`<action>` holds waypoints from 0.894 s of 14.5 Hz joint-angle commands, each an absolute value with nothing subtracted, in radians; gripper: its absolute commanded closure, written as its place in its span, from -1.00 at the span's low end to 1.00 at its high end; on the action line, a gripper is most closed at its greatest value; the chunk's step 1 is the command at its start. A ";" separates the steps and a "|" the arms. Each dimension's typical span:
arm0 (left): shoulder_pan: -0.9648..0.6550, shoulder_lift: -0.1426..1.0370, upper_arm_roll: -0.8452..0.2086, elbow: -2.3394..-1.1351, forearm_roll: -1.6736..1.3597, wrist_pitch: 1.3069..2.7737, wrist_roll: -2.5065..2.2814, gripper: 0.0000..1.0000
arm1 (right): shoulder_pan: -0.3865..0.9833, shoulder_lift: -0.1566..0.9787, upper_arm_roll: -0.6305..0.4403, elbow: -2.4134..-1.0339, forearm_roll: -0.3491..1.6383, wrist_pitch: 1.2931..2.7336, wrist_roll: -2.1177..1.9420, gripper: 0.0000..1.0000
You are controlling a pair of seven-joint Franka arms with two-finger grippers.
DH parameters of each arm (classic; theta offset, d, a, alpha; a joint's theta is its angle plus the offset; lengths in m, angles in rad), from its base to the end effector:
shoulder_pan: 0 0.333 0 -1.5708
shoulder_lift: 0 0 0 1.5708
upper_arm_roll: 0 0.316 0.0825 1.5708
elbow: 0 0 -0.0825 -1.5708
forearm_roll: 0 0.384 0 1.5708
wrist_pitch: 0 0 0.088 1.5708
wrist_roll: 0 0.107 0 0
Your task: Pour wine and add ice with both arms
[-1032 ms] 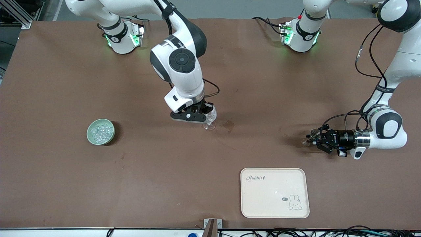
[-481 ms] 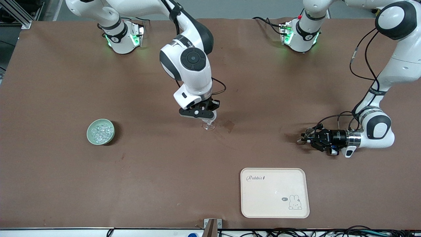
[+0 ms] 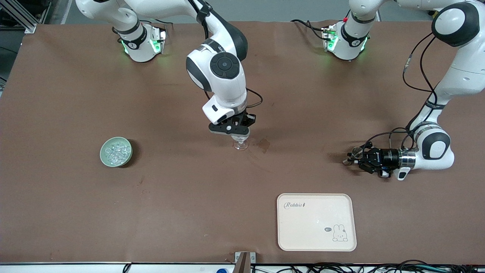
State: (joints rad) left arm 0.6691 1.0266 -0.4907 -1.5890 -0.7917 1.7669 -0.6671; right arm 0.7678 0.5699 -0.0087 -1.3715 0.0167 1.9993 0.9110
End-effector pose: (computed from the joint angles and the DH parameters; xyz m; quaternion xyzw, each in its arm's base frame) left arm 0.6156 0.0717 0.0948 0.5909 0.5081 -0.4541 0.4317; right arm 0.5221 0.4985 0.3907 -0.9965 0.0783 -0.0155 0.0251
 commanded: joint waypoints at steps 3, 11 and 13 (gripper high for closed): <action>0.655 1.017 -0.469 -1.598 -0.787 1.756 -0.673 0.82 | 0.778 0.591 -0.017 -1.359 0.021 2.003 0.923 0.46; 0.620 1.014 -0.472 -1.575 -0.923 1.764 -0.729 0.89 | 0.762 0.580 -0.020 -1.358 0.014 1.997 0.910 -0.84; 0.585 1.023 -0.471 -1.525 -0.971 1.790 -0.751 0.89 | 0.753 0.548 -0.026 -1.358 0.014 1.979 0.908 -0.88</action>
State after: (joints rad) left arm 0.6305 1.0262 -0.4850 -1.5697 -0.9196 1.7762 -0.7150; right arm 0.7662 0.5856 -0.0232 -1.3600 0.0161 2.0022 0.9103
